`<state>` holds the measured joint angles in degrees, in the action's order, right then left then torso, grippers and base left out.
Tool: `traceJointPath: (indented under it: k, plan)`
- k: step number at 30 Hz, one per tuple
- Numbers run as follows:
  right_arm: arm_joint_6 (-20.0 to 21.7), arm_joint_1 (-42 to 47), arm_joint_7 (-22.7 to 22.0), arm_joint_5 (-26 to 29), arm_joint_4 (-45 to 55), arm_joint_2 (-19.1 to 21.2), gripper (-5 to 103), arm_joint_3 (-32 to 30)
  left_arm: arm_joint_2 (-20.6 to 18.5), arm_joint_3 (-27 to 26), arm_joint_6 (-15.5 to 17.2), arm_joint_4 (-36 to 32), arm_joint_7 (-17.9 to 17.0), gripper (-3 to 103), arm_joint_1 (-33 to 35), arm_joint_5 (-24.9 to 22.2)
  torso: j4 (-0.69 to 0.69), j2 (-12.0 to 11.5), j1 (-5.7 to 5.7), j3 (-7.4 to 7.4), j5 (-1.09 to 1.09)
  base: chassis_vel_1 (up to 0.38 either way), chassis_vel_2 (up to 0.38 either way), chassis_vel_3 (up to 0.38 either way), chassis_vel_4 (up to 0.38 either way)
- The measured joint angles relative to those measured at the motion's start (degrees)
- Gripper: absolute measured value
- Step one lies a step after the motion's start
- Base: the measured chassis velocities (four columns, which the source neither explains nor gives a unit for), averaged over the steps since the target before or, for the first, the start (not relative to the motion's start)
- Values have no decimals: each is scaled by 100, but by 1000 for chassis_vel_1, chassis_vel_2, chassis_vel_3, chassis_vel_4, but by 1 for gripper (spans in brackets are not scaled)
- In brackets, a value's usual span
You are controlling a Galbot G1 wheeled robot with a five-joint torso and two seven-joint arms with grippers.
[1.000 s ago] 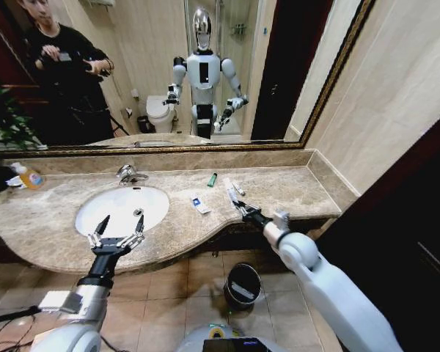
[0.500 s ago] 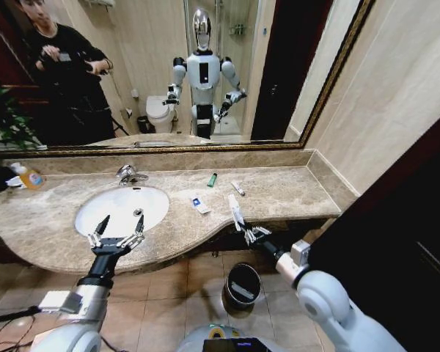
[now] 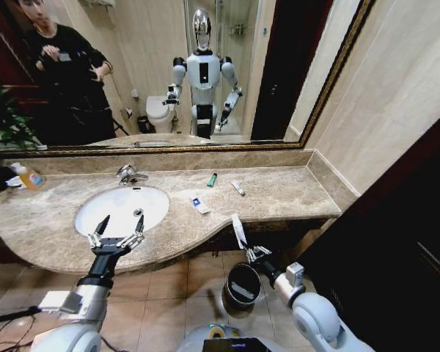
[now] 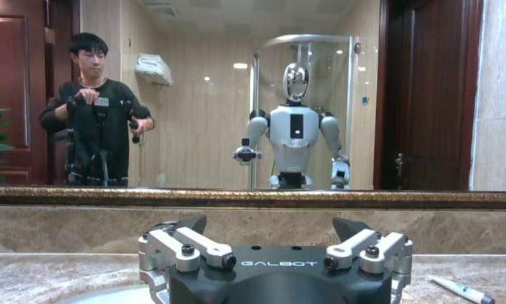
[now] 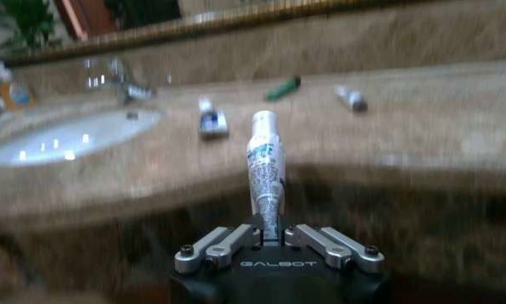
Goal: Pick up the trash from the sink and place it in the trash bin.
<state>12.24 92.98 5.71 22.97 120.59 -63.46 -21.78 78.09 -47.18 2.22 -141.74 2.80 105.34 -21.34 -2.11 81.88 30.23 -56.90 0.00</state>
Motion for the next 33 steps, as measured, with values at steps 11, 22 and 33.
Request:
traceJointPath:
  k: [11,22,33]
  plan:
    - [-358,-145,283,-296,-1274,-398,10,54,0,0,0,0,0,100,0,0,0,0,0,0,0,0,0,0,0]
    - [-957,-528,393,-663,-3093,-712,10,28,0,0,0,0,0,100,0,0,0,0,0,0,0,0,0,0,0]
    - [-1444,-1116,414,-1169,-4858,-1313,10,139,0,0,0,0,0,100,0,0,0,0,0,0,-1,0,0,0,0]
